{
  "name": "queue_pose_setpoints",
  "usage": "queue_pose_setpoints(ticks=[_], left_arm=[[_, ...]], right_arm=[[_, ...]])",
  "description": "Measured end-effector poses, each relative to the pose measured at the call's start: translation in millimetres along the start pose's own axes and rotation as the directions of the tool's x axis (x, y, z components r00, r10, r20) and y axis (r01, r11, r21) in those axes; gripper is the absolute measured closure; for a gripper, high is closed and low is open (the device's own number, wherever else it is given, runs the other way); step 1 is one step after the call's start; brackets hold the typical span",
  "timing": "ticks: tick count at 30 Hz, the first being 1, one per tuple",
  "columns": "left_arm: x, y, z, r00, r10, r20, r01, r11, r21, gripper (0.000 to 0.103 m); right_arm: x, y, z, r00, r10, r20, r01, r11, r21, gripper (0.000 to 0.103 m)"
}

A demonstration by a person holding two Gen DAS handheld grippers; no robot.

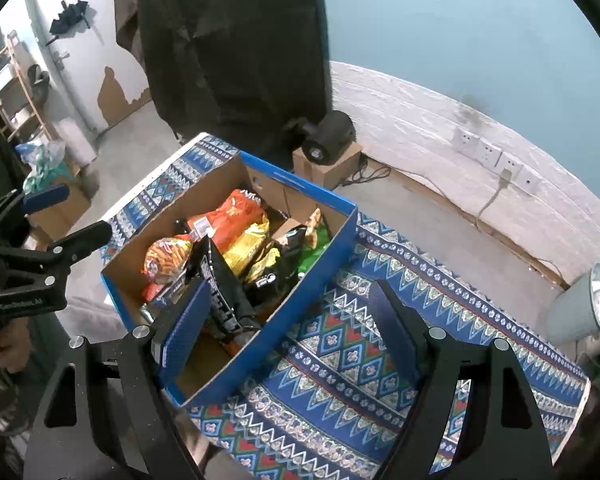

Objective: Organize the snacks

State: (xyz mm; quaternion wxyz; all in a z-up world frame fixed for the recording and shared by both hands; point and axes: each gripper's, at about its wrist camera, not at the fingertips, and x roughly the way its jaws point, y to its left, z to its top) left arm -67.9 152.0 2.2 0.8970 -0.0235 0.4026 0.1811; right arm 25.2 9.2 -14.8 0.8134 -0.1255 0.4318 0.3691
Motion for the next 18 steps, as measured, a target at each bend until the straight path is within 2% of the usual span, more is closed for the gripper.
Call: queue_pose_setpoints(ticks=[18], left_arm=[[4.4, 2.7, -0.7, 1.0, -0.024, -0.02, 0.023, 0.999, -0.021, 0.006]], right_arm=[[3.6, -2.0, -5.5, 1.0, 0.001, -0.016, -0.002, 1.0, -0.005, 0.022]])
